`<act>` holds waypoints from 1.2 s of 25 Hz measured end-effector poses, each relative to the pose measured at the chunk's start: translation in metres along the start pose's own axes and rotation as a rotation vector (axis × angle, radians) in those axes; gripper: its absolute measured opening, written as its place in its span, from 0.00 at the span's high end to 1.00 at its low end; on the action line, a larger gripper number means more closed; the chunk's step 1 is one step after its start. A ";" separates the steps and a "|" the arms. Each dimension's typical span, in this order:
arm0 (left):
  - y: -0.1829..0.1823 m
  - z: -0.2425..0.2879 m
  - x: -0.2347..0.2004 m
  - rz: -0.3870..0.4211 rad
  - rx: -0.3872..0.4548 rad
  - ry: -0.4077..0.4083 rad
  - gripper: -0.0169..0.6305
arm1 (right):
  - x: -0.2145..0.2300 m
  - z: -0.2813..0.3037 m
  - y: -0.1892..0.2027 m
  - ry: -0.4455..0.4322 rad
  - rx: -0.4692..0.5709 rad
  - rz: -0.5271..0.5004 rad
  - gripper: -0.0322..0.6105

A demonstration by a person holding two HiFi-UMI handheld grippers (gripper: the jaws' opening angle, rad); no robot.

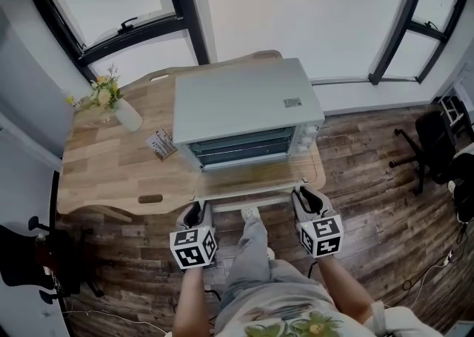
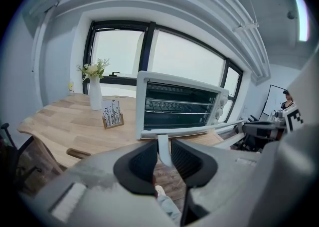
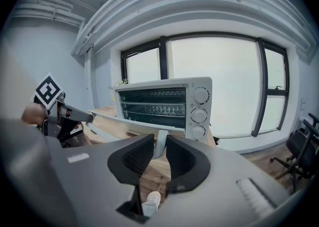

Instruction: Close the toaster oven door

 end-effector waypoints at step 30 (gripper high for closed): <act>-0.043 0.005 0.000 0.004 0.074 -0.025 0.83 | 0.008 0.010 -0.041 0.013 0.066 -0.050 0.82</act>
Point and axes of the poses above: the fingertips, and each gripper's own axes: z forward along the fingers, x to its right, y out of its underside, the point moved 3 cm from there along -z, backward along the fingers, and after that the axes turned 8 degrees about -y, right-handed, at the moved point
